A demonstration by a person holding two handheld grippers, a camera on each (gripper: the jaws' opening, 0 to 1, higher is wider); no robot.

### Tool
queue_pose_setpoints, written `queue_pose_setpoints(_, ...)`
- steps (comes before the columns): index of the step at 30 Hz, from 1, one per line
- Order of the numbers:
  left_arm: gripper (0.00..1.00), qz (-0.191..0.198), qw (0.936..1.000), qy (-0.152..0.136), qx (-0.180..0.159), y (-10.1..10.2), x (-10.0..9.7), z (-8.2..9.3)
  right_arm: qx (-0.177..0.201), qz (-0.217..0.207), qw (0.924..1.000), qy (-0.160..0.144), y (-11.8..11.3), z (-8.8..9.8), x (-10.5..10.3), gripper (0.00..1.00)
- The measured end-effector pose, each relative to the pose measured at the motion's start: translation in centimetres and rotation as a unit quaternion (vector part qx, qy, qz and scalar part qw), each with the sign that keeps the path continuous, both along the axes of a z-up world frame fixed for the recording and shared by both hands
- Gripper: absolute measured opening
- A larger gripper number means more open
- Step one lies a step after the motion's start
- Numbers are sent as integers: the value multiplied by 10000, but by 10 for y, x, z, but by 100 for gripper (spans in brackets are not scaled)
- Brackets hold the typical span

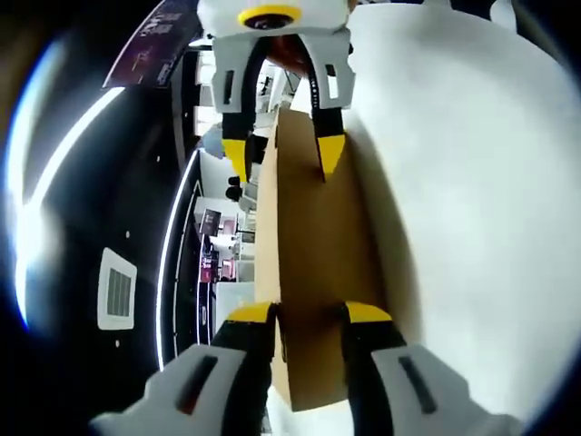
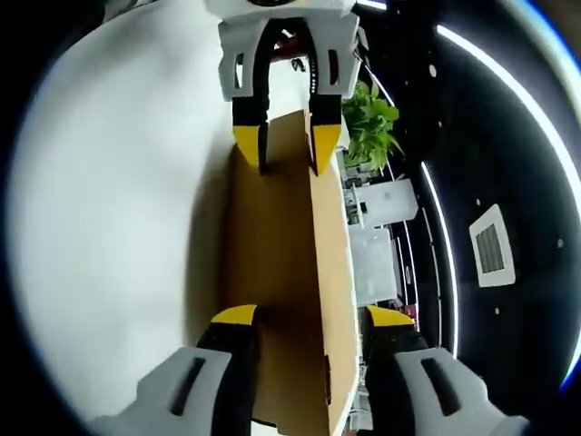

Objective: Operate the shoe box by opening the lid, removing the specified soft item, and placing it in the target area until the item is outside and the box remains undamaged.

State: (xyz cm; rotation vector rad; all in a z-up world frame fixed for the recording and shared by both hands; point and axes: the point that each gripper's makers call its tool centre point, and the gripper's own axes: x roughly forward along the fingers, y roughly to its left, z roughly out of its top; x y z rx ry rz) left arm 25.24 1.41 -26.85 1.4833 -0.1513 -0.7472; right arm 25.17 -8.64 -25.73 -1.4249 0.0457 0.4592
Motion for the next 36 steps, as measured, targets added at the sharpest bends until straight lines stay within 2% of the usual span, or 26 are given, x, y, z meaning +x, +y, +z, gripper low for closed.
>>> queue_pose_setpoints(7,29,21,10000,3,-32,0,0,0,-32,93,9999,89,1,-5,-1,30)
queue_pose_setpoints(17,32,31,9999,70,-140,1,2,1,-121,152,9997,178,3,-12,-2,30)
queue_pose_setpoints(21,32,69,9999,-109,-55,9,5,-3,-127,151,9997,151,3,-12,-3,30)
queue_pose_setpoints(26,30,58,9999,-96,-118,9,5,-2,-146,113,9997,160,3,-12,-3,30)
queue_pose_setpoints(28,30,67,9997,-15,-243,9,5,0,-159,92,9997,166,2,-12,-2,30)
queue_pose_setpoints(36,30,19,9997,1,-253,9,3,1,-184,88,9996,169,2,-12,-3,29)
